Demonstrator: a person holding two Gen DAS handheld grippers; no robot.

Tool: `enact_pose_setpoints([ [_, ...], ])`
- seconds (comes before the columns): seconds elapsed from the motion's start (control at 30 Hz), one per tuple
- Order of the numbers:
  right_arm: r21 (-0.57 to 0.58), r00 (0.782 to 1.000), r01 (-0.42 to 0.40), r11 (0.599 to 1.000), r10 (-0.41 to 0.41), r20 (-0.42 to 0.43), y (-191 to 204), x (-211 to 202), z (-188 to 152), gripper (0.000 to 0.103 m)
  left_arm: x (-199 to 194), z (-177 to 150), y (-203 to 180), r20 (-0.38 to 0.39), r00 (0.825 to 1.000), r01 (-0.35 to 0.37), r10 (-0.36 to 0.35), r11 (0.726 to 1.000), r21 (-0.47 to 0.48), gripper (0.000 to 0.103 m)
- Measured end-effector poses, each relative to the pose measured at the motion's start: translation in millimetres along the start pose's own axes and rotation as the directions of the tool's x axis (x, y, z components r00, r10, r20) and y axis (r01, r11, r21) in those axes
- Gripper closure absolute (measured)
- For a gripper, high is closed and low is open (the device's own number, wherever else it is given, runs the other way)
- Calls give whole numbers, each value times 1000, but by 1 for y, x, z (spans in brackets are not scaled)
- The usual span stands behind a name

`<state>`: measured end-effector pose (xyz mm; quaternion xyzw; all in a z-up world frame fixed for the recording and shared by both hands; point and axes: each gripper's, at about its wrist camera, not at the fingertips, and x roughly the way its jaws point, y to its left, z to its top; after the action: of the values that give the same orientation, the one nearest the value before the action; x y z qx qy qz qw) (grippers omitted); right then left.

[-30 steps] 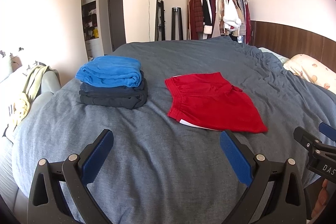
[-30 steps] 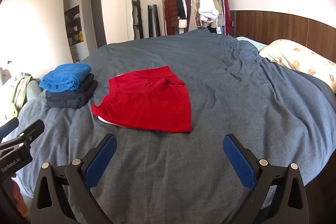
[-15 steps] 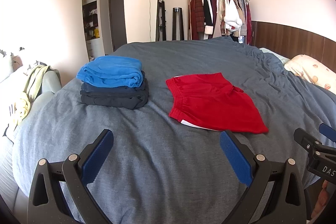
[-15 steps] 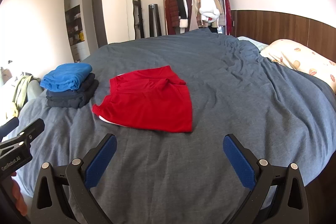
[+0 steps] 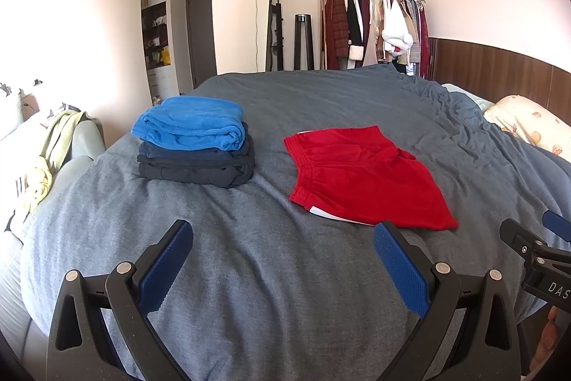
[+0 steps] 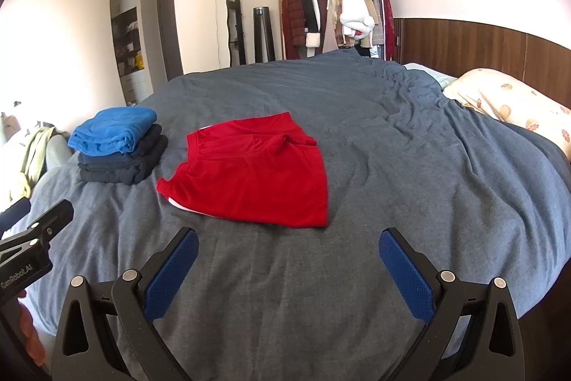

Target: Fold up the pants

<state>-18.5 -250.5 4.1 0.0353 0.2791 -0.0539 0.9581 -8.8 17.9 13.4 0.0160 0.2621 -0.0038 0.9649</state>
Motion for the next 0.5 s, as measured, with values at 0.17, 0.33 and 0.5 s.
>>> enact_pose_setpoints([
  [0.17, -5, 1000, -2, 1000, 2, -3, 6, -2, 2, 0, 1, 0, 1, -2, 1000, -1, 1, 1000, 0, 0],
  [0.33, -3, 1000, -3, 1000, 3, -6, 5, 0, 1, 0, 5, -3, 3, -11, 1000, -6, 6, 1000, -3, 0],
  [0.5, -6, 1000, 2, 1000, -2, -24, 5, 7, -3, 0, 13, -9, 6, -26, 999, -23, 23, 1000, 2, 0],
])
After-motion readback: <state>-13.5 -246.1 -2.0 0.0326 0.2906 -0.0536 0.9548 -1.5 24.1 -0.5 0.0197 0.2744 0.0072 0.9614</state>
